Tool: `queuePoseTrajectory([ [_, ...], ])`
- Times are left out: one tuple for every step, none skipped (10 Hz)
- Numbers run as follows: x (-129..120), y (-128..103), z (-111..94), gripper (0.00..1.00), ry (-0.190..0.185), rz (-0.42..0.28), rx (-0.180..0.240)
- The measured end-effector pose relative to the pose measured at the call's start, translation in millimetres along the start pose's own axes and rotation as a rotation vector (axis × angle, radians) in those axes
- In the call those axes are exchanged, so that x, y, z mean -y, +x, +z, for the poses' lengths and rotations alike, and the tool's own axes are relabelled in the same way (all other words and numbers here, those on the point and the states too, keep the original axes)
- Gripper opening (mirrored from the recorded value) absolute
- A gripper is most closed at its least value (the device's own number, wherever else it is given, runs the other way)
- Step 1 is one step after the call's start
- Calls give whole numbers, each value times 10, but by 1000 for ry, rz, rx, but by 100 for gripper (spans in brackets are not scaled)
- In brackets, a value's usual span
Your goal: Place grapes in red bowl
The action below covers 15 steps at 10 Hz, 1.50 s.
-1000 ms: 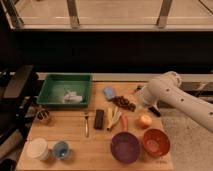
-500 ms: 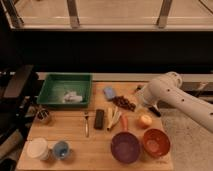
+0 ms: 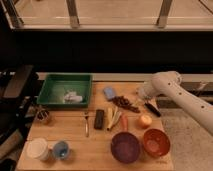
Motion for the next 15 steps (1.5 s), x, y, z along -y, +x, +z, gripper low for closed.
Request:
queuePoseTrajectory([
  [21, 27, 102, 65, -8, 10, 18],
  [35, 41, 228, 65, -20, 18, 33],
  [39, 56, 353, 65, -33, 27, 46],
  [45, 73, 435, 65, -42, 36, 54],
  [36, 95, 513, 65, -51, 44, 58],
  [22, 96, 634, 65, -67, 53, 67],
  [3, 95, 725, 65, -81, 58, 74],
  [-19, 102, 791, 65, -95, 63, 79],
  [-66, 124, 892, 63, -114, 70, 86],
  [-150, 106, 1027, 52, -134, 66, 103],
  [-168, 89, 1048, 46, -135, 60, 113],
  [-196, 69, 1044, 34, -134, 48, 124],
  [-198, 14, 1008, 25, -132, 37, 134],
  [-180, -35, 912, 14, -123, 30, 145],
  [-162, -57, 810, 7, -113, 26, 151],
])
